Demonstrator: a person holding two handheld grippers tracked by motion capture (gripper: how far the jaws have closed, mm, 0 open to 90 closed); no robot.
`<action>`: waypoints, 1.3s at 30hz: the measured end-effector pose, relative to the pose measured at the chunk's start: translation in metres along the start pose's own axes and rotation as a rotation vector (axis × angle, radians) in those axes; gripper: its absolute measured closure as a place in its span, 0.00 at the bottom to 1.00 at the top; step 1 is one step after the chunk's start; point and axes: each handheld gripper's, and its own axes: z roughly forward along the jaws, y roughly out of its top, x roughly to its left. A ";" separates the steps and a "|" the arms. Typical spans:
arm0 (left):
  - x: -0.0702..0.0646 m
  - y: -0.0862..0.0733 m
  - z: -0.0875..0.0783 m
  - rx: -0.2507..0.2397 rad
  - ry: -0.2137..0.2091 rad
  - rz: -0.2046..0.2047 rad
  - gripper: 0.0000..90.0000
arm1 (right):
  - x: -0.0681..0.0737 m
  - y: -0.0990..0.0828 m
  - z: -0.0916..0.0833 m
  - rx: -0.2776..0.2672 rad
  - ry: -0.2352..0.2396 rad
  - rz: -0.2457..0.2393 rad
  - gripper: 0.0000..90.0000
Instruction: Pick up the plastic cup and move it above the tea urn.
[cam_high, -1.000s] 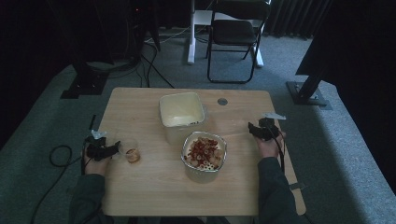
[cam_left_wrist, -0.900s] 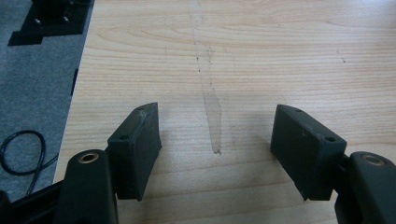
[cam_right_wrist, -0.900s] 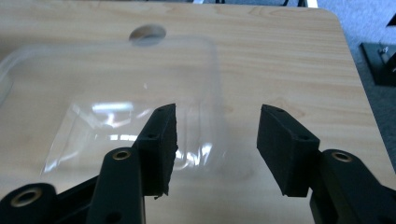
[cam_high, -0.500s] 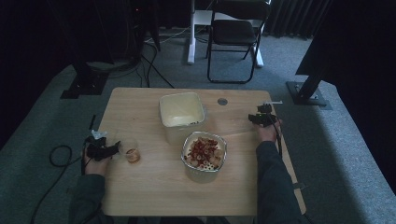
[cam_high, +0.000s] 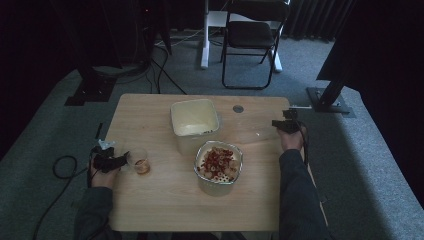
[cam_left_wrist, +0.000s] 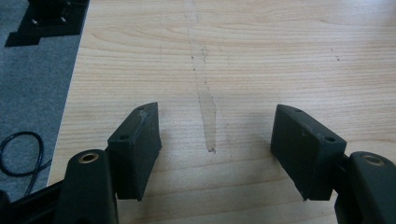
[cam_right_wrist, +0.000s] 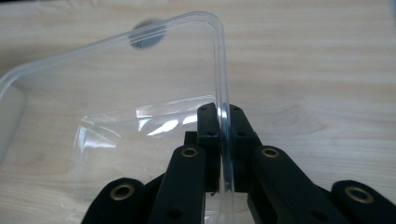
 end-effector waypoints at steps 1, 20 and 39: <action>0.000 0.000 0.000 0.000 0.000 0.000 0.37 | 0.001 0.003 -0.005 -0.014 0.004 -0.001 0.97; 0.000 0.000 0.000 0.000 0.000 0.000 0.37 | 0.050 0.069 -0.074 -0.172 0.033 -0.061 0.97; 0.000 0.000 0.000 0.000 0.000 -0.001 0.37 | 0.139 0.099 -0.068 -0.173 0.115 -0.203 0.97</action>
